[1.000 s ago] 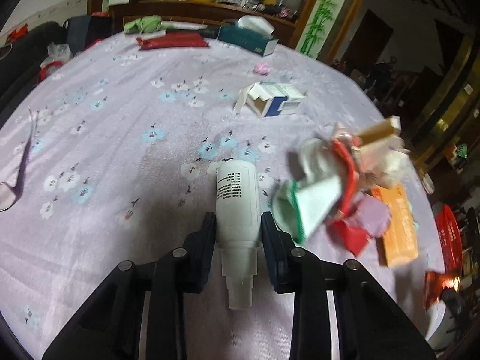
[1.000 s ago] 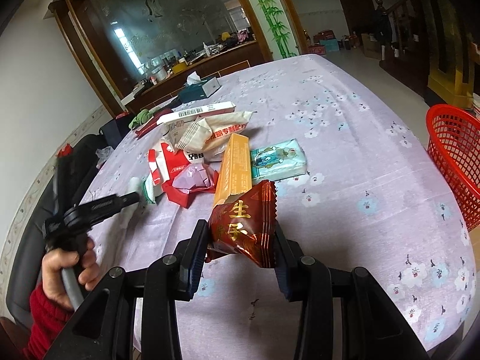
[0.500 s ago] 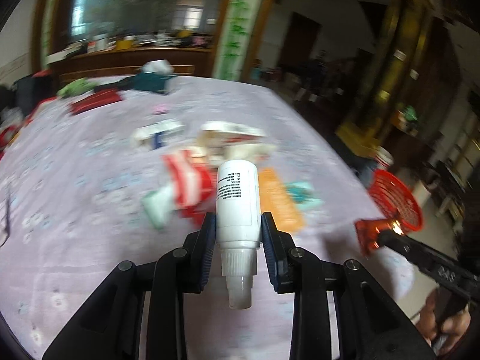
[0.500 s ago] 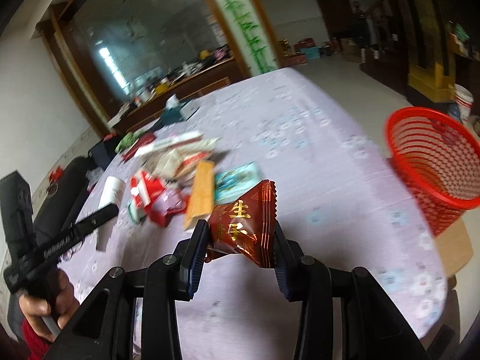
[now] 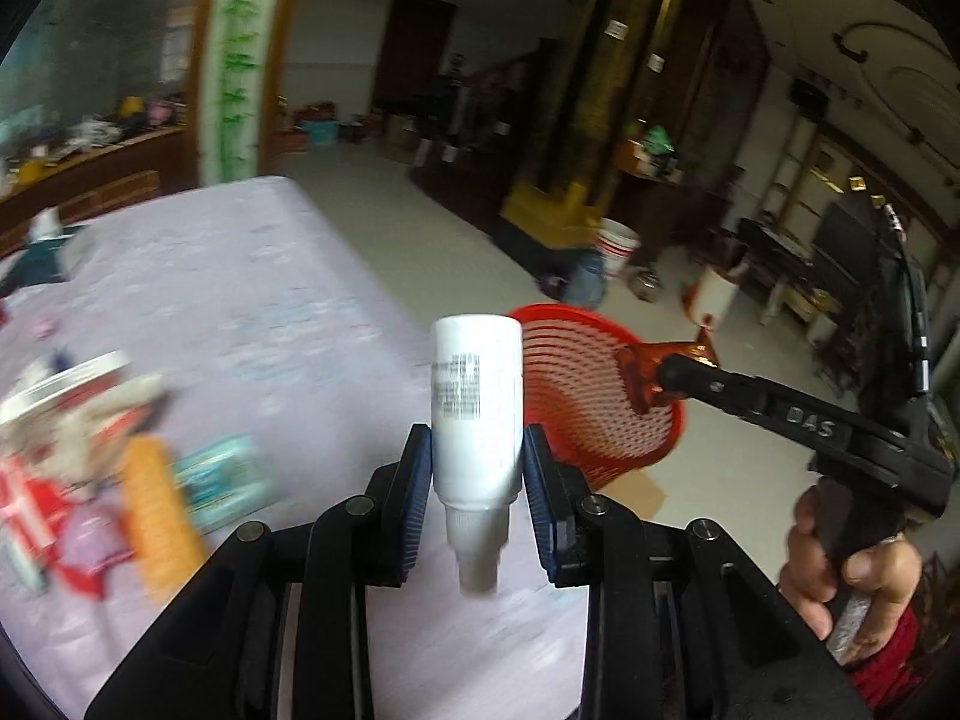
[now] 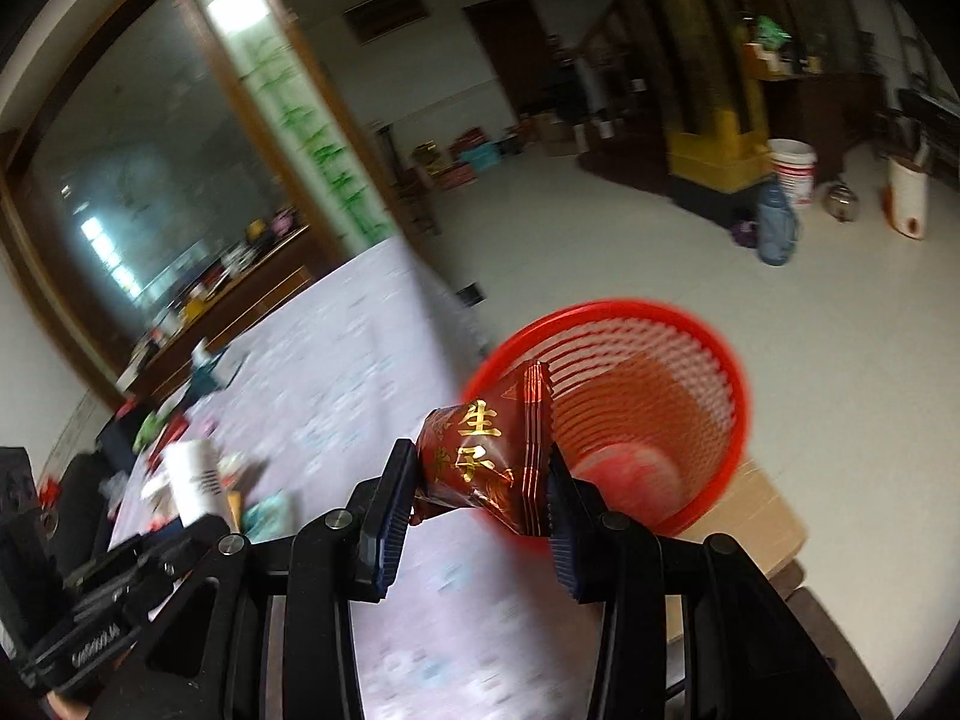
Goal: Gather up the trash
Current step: 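Carry both items to the red wastebasket and open both tools to drop them, then grasp the white sock with the left tool while the right tool grasps the orange box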
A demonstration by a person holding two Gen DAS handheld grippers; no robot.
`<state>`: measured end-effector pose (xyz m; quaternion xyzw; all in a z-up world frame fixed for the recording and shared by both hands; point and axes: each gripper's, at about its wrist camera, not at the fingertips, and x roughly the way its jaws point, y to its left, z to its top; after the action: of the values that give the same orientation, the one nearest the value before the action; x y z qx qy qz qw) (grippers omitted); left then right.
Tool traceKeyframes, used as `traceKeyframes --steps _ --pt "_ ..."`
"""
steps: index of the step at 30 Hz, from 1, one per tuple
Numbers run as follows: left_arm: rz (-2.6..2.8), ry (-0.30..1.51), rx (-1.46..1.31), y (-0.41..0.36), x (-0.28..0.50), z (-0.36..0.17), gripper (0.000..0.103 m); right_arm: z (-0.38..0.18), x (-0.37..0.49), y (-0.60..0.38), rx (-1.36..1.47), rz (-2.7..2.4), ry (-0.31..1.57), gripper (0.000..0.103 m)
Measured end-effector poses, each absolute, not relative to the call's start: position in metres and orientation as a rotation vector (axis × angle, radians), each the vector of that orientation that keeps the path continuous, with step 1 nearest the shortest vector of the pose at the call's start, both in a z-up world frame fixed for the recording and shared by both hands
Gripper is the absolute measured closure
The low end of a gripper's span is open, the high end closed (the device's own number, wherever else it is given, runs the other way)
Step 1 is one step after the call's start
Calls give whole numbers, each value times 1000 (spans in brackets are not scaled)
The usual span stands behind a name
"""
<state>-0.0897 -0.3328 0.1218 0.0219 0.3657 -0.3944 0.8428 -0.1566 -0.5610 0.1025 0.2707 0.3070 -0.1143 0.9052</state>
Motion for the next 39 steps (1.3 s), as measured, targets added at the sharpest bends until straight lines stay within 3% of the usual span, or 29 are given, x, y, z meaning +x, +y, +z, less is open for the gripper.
traceKeyframes --steps 10,12,13,14,18,21,24,39 --pt "-919 832 101 -462 -67 104 73 92 -133 -631 568 -361 664 57" --pt "-912 840 114 -471 -61 101 65 88 -127 -639 582 -364 666 57" --pt "-903 845 115 -473 -60 99 55 86 -126 -640 584 -367 671 50" --pt "-897 848 106 -470 -60 99 52 85 -126 -642 587 -374 673 48" --pt "-894 820 97 -441 -72 106 52 87 -140 -637 589 -366 640 48" --pt "-870 783 98 -410 -84 110 45 87 -151 -624 605 -319 624 48" --pt "-836 769 104 -379 -95 110 44 89 -156 -598 599 -256 620 48" --pt "-582 755 10 -180 -124 89 42 66 -108 -432 490 114 802 47"
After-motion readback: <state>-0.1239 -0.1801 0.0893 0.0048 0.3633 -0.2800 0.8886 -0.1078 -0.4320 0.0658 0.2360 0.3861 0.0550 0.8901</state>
